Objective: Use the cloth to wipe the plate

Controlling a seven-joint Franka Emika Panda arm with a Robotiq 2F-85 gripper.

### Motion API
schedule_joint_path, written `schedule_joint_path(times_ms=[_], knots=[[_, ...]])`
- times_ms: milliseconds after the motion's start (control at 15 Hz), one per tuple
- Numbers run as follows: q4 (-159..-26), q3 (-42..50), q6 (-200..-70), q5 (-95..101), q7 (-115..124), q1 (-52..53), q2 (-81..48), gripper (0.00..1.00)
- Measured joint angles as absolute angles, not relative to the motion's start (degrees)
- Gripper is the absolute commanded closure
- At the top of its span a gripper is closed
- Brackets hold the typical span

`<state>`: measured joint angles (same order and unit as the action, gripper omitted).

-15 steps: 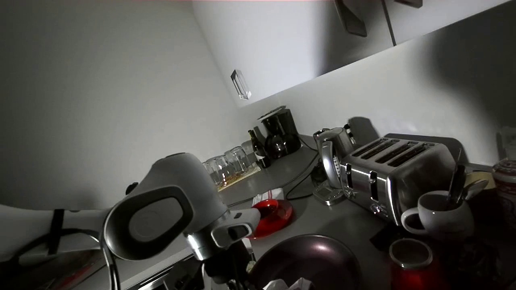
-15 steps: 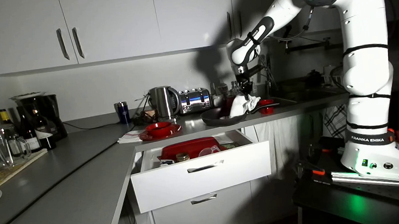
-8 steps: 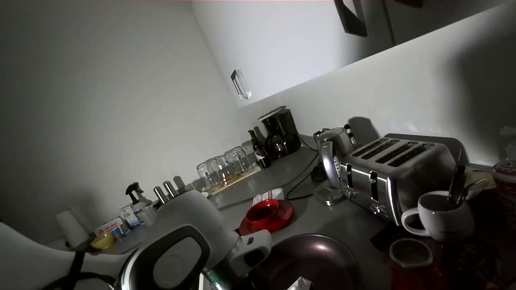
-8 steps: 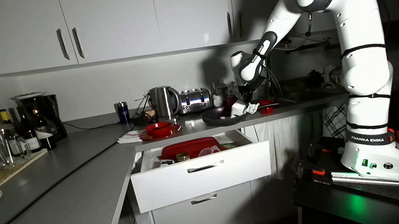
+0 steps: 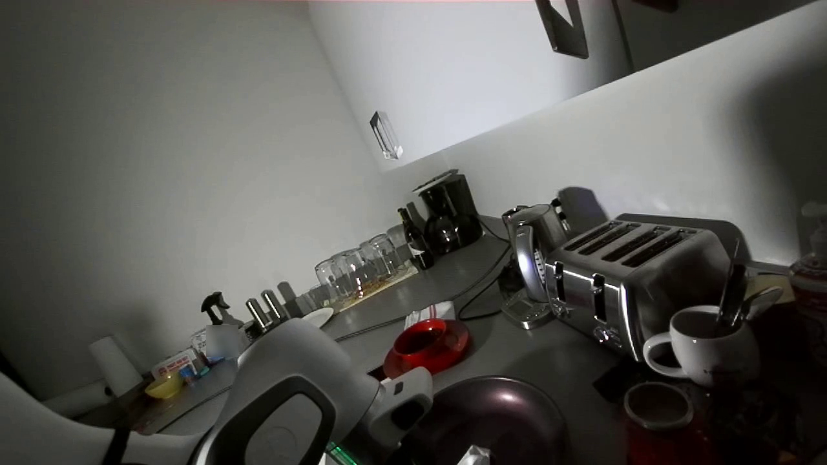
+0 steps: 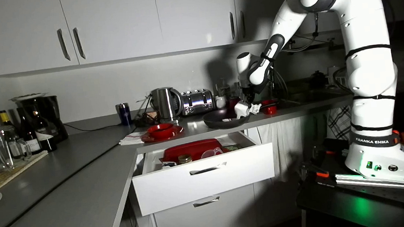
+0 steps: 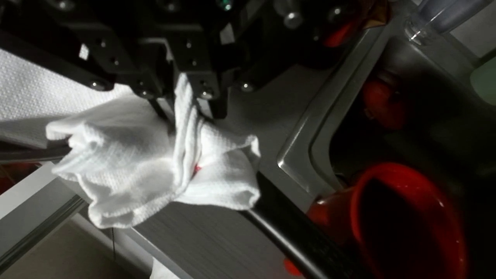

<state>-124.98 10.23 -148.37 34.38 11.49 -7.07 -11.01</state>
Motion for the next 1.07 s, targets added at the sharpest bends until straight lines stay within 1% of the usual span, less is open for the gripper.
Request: schedule_joint_path(times_ms=[667,1067], knots=[[-126.0,10.5,-149.5,34.1,11.7,-6.9,-9.9,0.92],[-127.4,9.6,-149.5,32.1,11.7,-6.5,-5.0,0.92]])
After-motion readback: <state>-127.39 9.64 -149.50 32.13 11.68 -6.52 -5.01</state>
